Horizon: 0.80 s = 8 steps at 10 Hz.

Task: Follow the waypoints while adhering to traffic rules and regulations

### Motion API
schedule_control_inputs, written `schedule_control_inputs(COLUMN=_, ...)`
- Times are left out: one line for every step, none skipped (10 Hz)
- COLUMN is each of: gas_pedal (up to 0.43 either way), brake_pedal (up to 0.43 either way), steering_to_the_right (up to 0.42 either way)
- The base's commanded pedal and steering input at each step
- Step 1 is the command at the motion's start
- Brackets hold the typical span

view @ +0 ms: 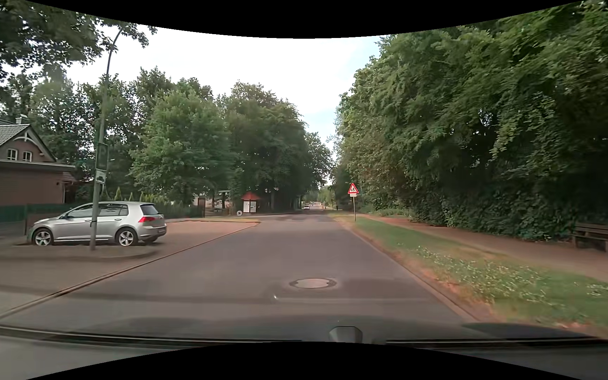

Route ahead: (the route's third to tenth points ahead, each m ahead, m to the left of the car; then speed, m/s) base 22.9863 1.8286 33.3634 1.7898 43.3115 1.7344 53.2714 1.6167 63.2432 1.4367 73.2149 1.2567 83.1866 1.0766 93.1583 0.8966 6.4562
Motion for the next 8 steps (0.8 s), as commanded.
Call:
schedule_control_inputs(gas_pedal=0.138, brake_pedal=0.0, steering_to_the_right=-0.006)
schedule_control_inputs(gas_pedal=0.138, brake_pedal=0.0, steering_to_the_right=-0.006)
schedule_control_inputs(gas_pedal=0.138, brake_pedal=0.0, steering_to_the_right=-0.006)
schedule_control_inputs(gas_pedal=0.138, brake_pedal=0.0, steering_to_the_right=-0.005)
schedule_control_inputs(gas_pedal=0.138, brake_pedal=0.0, steering_to_the_right=-0.004)
schedule_control_inputs(gas_pedal=0.118, brake_pedal=0.0, steering_to_the_right=-0.003)
schedule_control_inputs(gas_pedal=0.118, brake_pedal=0.0, steering_to_the_right=-0.003)
schedule_control_inputs(gas_pedal=0.118, brake_pedal=0.0, steering_to_the_right=-0.003)
